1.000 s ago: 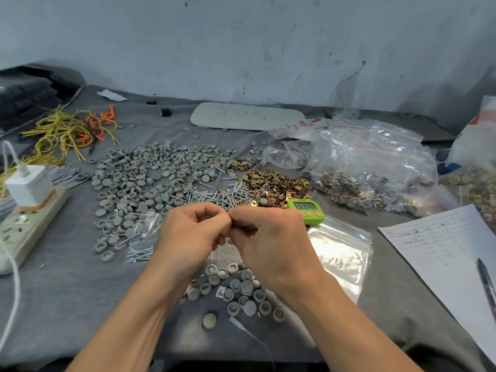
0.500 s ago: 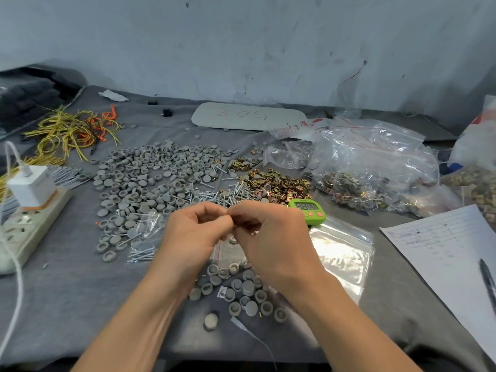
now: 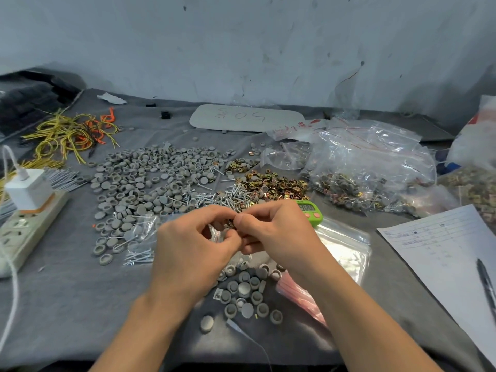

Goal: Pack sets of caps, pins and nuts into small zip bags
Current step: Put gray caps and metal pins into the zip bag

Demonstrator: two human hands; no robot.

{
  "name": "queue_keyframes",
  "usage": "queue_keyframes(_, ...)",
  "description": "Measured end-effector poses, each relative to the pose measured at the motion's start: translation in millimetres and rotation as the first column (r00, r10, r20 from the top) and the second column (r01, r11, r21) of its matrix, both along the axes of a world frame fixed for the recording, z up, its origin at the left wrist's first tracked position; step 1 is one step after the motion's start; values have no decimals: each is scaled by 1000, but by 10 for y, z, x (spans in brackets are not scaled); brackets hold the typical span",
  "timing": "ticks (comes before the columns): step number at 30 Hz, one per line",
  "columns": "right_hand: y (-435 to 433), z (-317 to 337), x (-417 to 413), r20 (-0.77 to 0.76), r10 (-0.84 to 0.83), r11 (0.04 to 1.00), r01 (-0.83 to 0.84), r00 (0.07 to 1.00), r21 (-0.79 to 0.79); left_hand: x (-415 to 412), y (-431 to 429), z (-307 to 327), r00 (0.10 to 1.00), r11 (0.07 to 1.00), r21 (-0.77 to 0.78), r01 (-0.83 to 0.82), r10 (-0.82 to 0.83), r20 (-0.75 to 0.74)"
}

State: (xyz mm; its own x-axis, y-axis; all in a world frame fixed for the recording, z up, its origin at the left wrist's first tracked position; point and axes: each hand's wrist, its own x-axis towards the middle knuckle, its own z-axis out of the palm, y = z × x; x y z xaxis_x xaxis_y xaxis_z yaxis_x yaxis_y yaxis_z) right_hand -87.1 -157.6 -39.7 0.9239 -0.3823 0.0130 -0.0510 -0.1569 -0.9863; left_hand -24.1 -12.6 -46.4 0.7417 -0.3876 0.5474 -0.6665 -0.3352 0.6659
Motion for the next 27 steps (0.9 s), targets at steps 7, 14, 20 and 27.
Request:
queue_keyframes(7, -39, 39, -21, -24, 0, 984, -4, 1000, -176, -71, -35, -22, 983, 994, -103, 35, -53, -173)
queue_keyframes(14, -28, 41, -22, -82, -13, 995, 5, 997, -98, -20, -50, -69, 941, 985, -140, 97, -137, -310)
queue_keyframes(20, -52, 47, -25, -118, -80, 997, 82, 990, 11, 69, -22, -94, 891, 957, -190, 220, -276, -361)
queue_keyframes(27, -21, 45, -34, -150, -47, 993, 63, 988, 104, 113, -21, -116, 856, 936, -248, 250, -333, -396)
